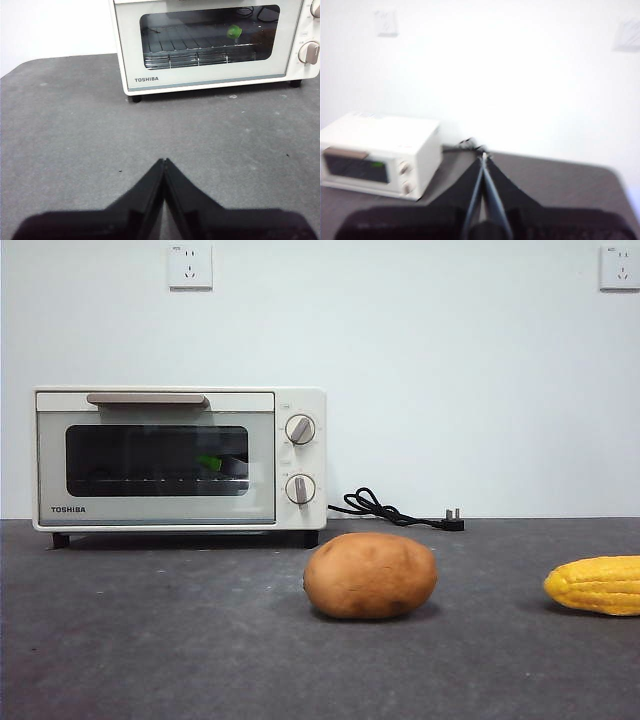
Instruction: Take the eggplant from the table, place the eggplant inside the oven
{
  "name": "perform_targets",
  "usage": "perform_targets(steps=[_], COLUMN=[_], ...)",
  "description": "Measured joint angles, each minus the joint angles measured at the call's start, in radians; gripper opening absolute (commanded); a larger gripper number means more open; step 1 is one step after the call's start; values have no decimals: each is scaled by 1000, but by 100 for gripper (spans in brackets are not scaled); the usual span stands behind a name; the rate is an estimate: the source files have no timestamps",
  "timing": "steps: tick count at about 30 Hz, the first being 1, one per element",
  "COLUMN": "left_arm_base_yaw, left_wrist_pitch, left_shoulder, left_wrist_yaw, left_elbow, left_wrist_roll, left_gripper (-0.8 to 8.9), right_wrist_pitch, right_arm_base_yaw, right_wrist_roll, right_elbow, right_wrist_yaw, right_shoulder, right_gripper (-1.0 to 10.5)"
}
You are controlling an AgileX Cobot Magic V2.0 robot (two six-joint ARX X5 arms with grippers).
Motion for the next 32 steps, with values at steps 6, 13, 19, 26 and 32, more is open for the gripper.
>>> perform_targets(steps=[6, 13, 19, 26, 32], left_arm_base_yaw=[0, 0, 0, 0, 0], left_wrist_pitch=[0, 0, 0, 0, 2], left_shoulder=[0, 0, 0, 0, 4], left_wrist_yaw=[0, 0, 0, 0, 0], left_elbow=[0, 0, 0, 0, 0], left_wrist_roll=[0, 0, 0, 0, 0], left_gripper=[-4, -4, -4, -4, -4], right_wrist_pitch=[73, 377, 677, 1038, 1115], right_arm_base_yaw=[-60, -75, -75, -75, -75], right_wrist_roll=[-23, -23, -16, 64, 87], right_elbow=[-114, -527, -966, -1413, -1617], right_wrist_yaw=[3, 3, 3, 3, 3], right_shoulder=[-160, -387, -547, -712, -733], right_gripper=[-1, -1, 0, 0, 0])
